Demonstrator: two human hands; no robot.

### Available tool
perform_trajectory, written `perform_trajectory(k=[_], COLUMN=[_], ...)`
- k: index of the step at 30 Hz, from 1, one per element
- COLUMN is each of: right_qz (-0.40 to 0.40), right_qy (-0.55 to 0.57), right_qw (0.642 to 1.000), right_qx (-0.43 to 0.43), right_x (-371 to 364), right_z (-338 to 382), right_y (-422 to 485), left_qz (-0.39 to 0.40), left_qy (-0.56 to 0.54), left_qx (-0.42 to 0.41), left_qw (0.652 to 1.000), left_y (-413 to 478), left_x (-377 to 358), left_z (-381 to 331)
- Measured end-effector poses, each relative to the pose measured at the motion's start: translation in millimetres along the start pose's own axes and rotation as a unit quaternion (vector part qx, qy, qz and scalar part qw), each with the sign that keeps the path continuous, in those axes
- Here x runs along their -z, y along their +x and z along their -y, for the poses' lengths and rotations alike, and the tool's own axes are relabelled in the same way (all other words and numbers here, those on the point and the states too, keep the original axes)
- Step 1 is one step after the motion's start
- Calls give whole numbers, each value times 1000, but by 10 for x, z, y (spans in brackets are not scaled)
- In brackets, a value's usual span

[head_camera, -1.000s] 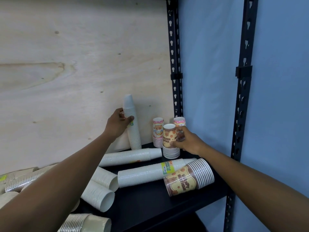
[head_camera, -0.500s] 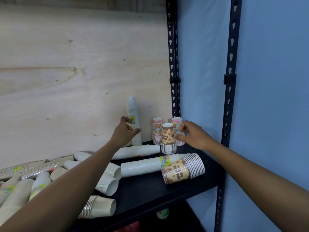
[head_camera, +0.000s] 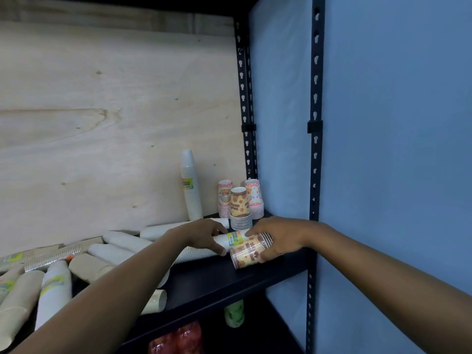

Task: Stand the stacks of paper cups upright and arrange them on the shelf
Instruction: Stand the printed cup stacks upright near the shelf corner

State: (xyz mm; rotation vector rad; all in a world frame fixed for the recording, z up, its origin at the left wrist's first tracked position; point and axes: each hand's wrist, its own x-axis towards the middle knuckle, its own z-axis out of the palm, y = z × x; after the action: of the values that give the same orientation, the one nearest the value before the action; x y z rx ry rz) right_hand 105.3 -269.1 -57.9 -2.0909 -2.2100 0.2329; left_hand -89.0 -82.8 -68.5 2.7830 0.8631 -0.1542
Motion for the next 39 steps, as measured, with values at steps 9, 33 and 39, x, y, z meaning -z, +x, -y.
perform_trajectory(k=[9, 33, 39], right_qz=[-27, -350, -348], right_qy=[-78, 368, 386], right_qw=[997, 852, 836], right_qx=[5, -126, -176], right_x=[-166, -116, -441], right_z=[-7, -217, -395], right_y=[98, 130, 395], left_qz=[-66, -356, -367], left_qy=[9, -352, -451], left_qx=[-24, 22, 7], left_qw=[998, 865, 813], left_y=[31, -92, -18], left_x=[-164, -80, -205], left_z=[25, -21, -51])
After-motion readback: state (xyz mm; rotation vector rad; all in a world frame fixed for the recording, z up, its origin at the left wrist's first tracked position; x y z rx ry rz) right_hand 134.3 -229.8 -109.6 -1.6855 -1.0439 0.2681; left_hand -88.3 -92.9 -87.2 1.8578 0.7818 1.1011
